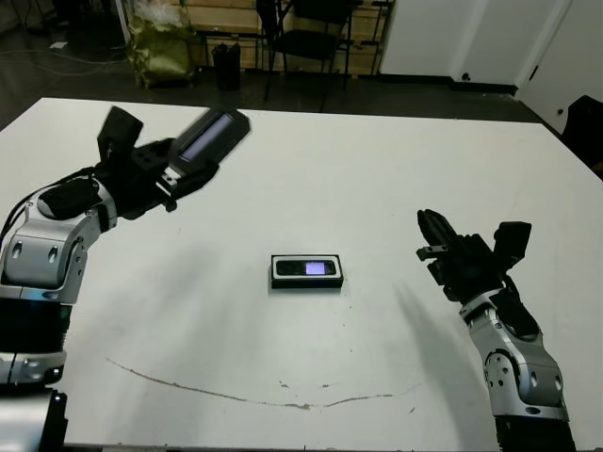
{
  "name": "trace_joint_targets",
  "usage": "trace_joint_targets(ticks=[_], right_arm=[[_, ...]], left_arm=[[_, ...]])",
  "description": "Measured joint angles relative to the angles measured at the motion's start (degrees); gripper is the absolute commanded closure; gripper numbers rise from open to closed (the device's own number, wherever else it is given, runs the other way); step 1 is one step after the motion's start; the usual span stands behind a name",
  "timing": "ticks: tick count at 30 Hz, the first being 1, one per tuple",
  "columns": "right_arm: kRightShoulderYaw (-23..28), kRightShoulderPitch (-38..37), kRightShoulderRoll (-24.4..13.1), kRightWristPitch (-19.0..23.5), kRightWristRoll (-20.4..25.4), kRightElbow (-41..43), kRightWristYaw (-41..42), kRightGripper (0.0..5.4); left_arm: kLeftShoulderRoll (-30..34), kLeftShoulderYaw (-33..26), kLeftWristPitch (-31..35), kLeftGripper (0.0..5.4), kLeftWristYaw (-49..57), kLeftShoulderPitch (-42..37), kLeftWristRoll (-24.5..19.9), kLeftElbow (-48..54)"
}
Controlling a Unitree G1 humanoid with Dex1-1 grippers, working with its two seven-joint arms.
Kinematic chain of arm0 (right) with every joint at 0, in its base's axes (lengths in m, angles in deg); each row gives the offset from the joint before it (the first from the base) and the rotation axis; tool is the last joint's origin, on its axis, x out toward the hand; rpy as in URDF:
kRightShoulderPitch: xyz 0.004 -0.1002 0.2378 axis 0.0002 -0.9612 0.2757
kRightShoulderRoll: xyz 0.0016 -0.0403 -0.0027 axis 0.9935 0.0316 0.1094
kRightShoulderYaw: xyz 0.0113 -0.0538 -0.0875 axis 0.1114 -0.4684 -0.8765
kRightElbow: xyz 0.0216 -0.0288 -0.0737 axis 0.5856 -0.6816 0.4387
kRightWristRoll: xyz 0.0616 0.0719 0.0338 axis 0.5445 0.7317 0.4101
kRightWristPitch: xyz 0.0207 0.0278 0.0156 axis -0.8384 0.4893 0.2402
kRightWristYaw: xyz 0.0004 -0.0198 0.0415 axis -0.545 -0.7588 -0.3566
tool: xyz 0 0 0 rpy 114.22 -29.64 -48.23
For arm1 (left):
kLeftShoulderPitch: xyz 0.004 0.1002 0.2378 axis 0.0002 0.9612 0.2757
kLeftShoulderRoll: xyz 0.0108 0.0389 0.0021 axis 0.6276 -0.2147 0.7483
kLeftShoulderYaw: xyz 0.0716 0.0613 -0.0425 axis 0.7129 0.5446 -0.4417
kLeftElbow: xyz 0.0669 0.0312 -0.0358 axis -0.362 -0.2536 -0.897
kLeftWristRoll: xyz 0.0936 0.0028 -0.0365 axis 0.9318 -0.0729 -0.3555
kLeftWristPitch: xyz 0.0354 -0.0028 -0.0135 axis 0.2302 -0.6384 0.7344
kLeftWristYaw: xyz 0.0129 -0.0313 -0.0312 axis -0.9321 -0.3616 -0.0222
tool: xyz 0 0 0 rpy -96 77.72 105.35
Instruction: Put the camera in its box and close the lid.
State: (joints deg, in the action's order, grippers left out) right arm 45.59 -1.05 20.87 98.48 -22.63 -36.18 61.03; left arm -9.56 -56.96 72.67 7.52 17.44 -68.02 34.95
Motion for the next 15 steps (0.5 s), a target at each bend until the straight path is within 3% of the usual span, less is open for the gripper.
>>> trace_joint_targets(ticks=[7,15], right_arm=[[0.12,-0.18,0.09,-0.62,0.21,-0.92,0.12,5.4],[-0.06,-0.66,0.22,0.43,0.33,0.69,-0.69,5.4]], left_arm=[[0.67,4.72,-10.13,2.7,-14.31,-8.07,2.38,-16.48],[-1.86,8.84,-14.87,2.7,-20.08,-13.75,6.18,-26.77]])
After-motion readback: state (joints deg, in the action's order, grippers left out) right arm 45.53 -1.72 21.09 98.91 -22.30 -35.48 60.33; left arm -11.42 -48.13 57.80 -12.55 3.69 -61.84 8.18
